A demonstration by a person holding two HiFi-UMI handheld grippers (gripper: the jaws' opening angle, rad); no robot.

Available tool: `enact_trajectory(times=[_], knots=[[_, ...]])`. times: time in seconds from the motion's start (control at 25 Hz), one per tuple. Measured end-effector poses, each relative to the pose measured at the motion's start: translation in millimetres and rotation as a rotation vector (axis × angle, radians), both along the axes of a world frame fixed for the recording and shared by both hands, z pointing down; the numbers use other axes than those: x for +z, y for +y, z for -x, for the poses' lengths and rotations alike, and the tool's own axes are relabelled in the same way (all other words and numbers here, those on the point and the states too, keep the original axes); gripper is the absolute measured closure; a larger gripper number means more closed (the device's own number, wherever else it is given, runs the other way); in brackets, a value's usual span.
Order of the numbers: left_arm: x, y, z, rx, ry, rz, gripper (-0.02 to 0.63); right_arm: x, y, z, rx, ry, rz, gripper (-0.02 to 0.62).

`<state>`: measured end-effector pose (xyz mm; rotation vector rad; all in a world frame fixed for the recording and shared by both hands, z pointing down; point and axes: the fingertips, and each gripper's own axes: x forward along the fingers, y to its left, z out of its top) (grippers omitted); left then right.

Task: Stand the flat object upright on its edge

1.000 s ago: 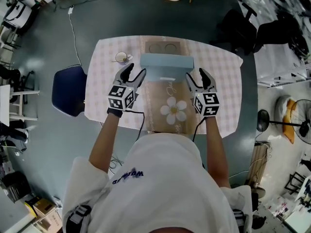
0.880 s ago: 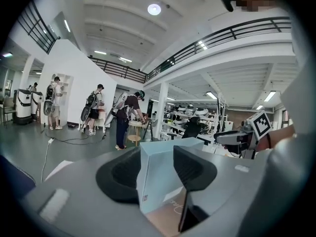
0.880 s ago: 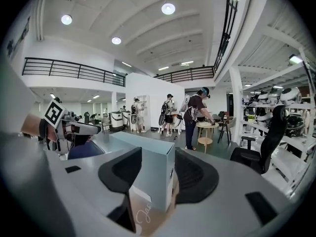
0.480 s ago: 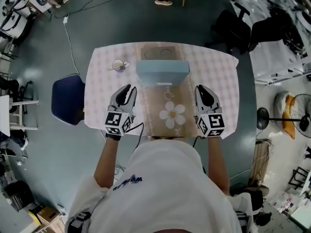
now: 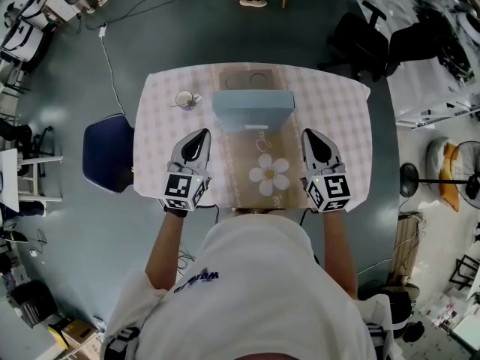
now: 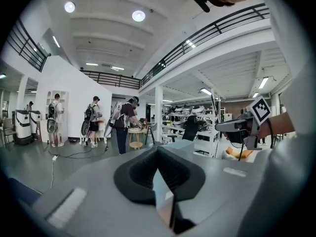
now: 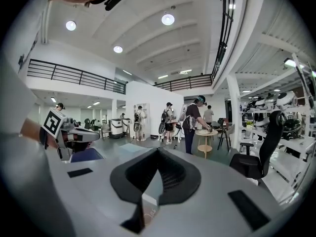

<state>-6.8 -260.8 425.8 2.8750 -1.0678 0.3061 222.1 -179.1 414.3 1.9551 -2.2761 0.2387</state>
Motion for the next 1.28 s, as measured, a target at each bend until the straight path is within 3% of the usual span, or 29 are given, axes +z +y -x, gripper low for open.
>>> enact_trajectory(times=[1.28], knots=[[6.2, -0.4, -0.5, 0.007, -0.024, 0.020, 0.604, -2.3, 3.8, -16.4, -0.013, 0.032, 0.024, 0.592]])
